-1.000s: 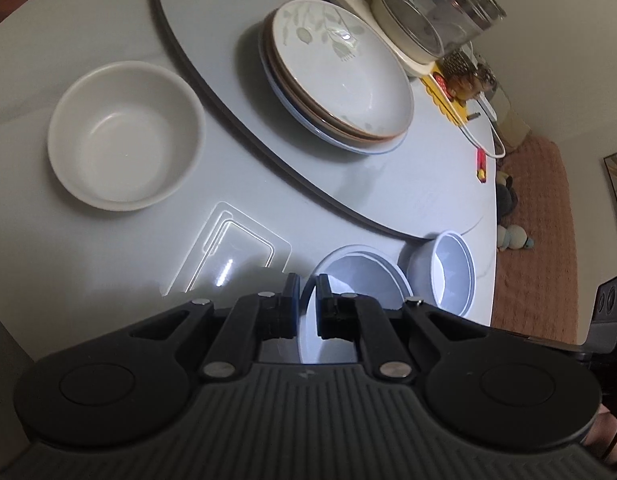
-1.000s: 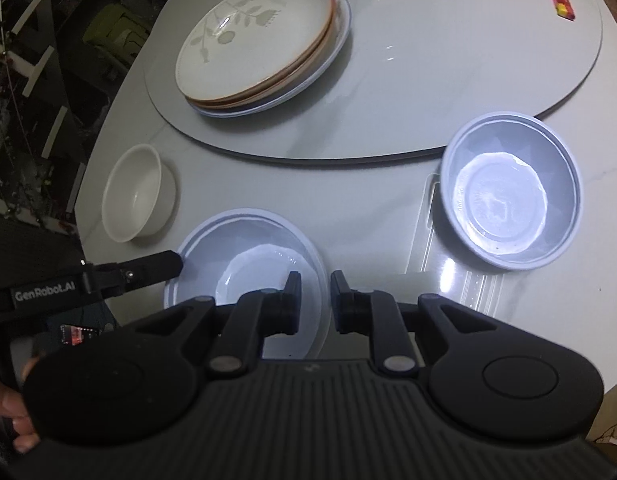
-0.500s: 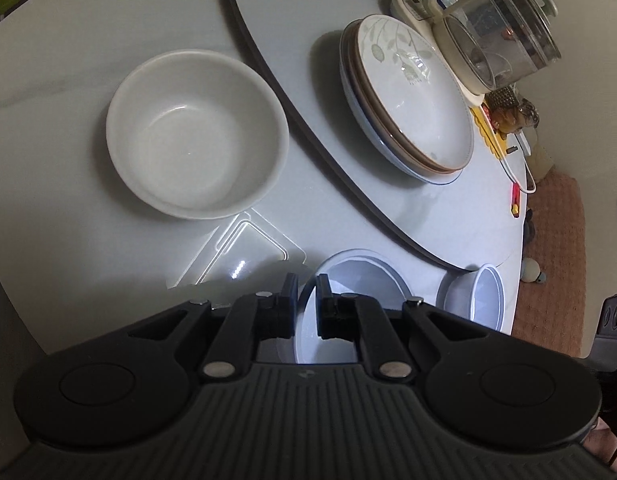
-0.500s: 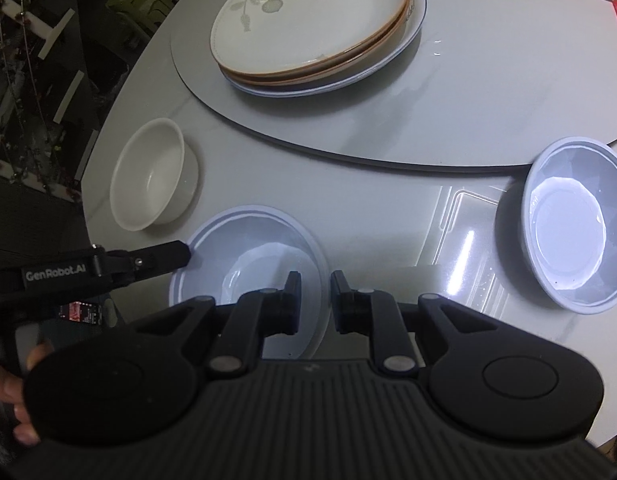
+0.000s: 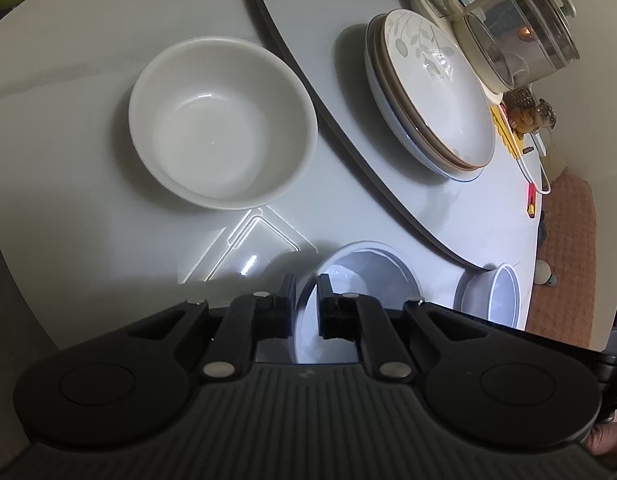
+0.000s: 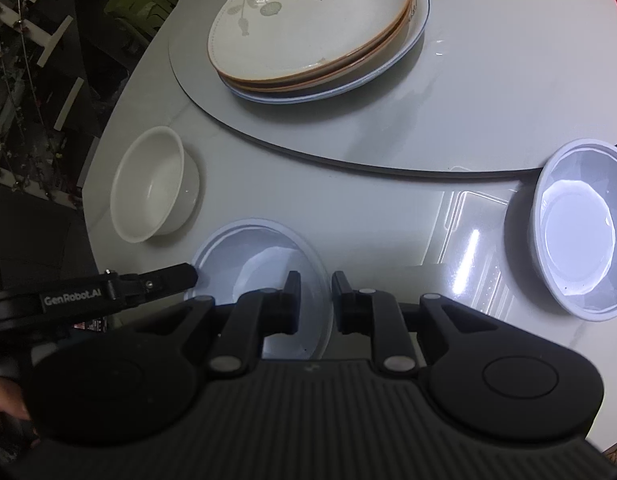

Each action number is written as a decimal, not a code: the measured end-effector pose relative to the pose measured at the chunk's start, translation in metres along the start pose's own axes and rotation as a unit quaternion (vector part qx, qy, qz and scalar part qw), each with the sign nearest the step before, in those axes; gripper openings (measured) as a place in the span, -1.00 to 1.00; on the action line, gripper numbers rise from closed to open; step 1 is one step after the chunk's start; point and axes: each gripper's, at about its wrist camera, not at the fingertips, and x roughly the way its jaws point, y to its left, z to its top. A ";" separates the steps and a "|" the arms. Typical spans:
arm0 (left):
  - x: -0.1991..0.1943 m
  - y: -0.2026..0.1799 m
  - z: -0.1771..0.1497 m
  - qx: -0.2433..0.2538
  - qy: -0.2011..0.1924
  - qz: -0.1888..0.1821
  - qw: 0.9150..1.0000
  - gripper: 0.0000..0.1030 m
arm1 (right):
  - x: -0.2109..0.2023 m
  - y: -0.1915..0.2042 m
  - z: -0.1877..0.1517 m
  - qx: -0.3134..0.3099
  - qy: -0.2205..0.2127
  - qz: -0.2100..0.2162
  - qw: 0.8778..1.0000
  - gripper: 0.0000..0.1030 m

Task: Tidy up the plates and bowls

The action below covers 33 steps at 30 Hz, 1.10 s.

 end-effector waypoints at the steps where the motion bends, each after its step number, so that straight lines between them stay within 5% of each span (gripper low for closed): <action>1: -0.002 0.000 0.000 0.001 -0.001 0.001 1.000 -0.73 | -0.003 0.002 0.000 -0.004 -0.001 -0.002 1.000 -0.60; 5: -0.017 -0.002 0.001 0.010 -0.011 0.004 1.000 -0.59 | -0.015 0.008 0.000 -0.014 -0.014 -0.011 1.000 -0.60; 20: -0.087 -0.043 -0.011 0.104 -0.032 -0.020 0.994 -0.55 | -0.100 0.035 -0.022 -0.006 -0.111 -0.025 0.993 -0.60; 33: -0.130 -0.096 -0.011 0.190 -0.082 -0.046 0.977 -0.55 | -0.144 0.036 -0.043 0.006 -0.188 -0.050 0.981 -0.60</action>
